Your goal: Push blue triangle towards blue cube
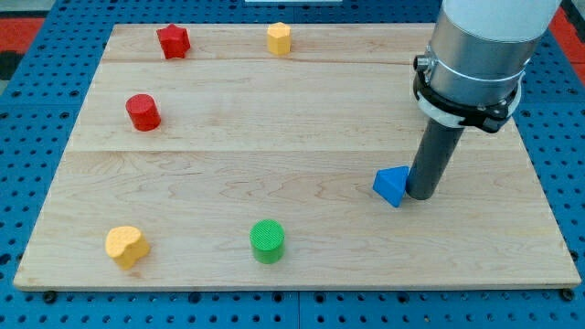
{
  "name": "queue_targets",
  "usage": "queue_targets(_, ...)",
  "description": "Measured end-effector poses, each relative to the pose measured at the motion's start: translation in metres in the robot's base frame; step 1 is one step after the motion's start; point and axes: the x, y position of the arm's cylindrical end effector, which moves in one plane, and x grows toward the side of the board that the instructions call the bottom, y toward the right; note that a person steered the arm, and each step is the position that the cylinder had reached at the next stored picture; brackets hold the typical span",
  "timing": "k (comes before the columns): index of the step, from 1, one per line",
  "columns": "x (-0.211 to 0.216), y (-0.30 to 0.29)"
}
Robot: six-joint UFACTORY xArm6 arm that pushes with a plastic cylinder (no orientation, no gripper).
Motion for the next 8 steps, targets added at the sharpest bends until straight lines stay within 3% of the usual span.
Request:
queue_targets(1,0.024,-0.012)
queue_targets(2,0.022,-0.049)
queue_targets(3,-0.007,-0.056)
queue_targets(5,0.033,-0.026)
queue_targets(7,-0.049,-0.023)
queue_targets(8,-0.051,-0.023)
